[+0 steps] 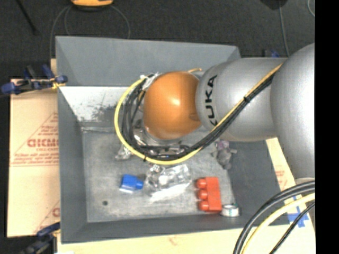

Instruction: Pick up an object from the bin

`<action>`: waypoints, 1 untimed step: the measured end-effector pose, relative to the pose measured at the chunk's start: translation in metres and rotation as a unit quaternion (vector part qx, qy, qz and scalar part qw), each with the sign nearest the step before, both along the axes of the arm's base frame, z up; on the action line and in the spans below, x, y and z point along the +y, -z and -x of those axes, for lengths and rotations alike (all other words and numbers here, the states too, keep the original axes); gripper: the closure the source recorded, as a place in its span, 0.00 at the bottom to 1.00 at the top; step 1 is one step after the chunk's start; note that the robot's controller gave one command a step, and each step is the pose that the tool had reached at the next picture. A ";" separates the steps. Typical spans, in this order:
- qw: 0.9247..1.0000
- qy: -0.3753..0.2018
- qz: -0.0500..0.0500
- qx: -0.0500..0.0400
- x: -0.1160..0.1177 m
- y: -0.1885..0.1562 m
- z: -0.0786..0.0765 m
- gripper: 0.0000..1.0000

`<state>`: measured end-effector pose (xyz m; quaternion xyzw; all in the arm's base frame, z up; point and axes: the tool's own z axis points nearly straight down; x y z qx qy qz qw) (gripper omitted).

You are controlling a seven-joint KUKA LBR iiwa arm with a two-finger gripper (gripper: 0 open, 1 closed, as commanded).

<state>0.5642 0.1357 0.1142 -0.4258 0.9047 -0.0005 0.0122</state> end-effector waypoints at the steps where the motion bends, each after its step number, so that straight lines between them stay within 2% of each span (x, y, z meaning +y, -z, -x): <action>1: 0.996 0.093 0.002 0.011 0.045 0.038 0.015 0.00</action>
Offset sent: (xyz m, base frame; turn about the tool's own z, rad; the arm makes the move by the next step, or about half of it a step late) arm -0.0161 0.0430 -0.0388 0.1877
